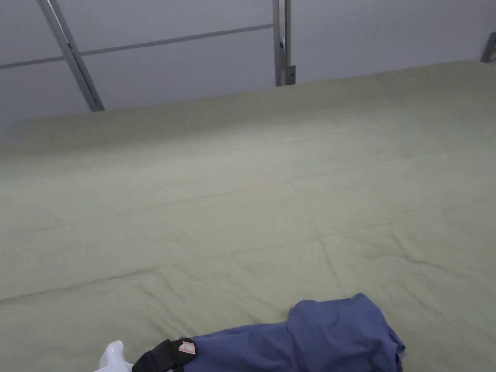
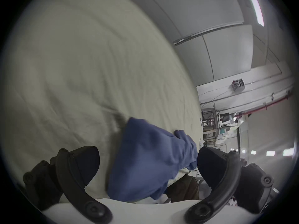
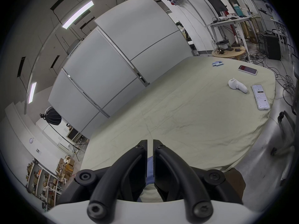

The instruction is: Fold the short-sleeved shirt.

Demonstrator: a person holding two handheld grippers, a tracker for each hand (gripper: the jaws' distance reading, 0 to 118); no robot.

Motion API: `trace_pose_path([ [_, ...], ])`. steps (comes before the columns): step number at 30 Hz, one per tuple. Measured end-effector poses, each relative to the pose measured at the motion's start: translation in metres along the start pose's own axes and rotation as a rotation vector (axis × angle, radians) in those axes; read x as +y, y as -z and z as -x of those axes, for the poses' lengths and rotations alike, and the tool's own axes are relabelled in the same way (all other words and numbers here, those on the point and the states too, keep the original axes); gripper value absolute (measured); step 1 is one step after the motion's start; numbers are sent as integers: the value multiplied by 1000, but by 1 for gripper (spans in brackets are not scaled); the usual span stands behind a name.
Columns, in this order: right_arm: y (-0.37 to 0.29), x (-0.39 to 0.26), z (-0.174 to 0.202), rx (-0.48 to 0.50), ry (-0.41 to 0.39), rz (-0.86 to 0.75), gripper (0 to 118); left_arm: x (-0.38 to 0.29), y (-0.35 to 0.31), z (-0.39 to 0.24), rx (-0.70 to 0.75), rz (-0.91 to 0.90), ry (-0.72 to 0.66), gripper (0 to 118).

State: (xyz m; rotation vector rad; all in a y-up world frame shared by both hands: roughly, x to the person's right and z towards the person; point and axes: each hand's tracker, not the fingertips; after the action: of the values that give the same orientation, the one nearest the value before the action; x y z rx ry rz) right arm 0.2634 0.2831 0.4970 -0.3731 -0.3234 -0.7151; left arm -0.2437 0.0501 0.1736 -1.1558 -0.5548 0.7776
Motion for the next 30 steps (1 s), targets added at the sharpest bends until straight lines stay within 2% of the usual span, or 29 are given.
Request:
trace_pose_path([
  [2, -4, 2, 2, -7, -7, -5, 9, -4, 21, 13, -26, 57, -94, 118],
  [4, -6, 3, 1, -14, 0, -12, 9, -6, 22, 7, -168, 23, -59, 118],
  [6, -8, 4, 1, -17, 13, -16, 9, -4, 33, 11, -189, 106, -124, 118],
  [7, -9, 4, 1, -21, 15, -18, 9, -7, 38, 12, -175, 92, -116, 115],
  [8, -9, 4, 1, -27, 16, -21, 9, -9, 39, 11, -156, 88, -101, 91],
  [10, -10, 4, 2, -36, 13, -21, 9, -9, 49, 11, 27, 96, -78, 15],
  [11, -10, 3, 3, -36, 13, -21, 9, -10, 53, 14, 54, 116, -120, 15],
  [12, -10, 3, 3, -35, 13, -20, 9, -8, 46, 18, -69, 101, -188, 15],
  [13, -9, 4, 4, -34, 12, -19, 9, -7, 38, 10, -29, 107, -189, 15],
  [16, -9, 5, 9, -26, 0, -23, 9, -6, 18, -13, 81, 91, -1, 15],
  [19, -9, 7, 11, -8, -1, -34, 9, 6, -11, -16, 58, 47, -47, 15],
  [23, -7, 8, 11, 10, -11, -38, 9, 28, -68, -6, 273, -65, -101, 15],
  [25, -4, 8, 8, 30, 0, -34, 9, 36, -89, -9, 384, -115, -83, 15],
  [28, 3, 5, 4, 56, 26, -21, 9, 35, -98, -44, 532, -142, 56, 15],
  [30, 8, 5, 2, 62, 32, -15, 9, 32, -87, -74, 531, -140, 113, 15],
])
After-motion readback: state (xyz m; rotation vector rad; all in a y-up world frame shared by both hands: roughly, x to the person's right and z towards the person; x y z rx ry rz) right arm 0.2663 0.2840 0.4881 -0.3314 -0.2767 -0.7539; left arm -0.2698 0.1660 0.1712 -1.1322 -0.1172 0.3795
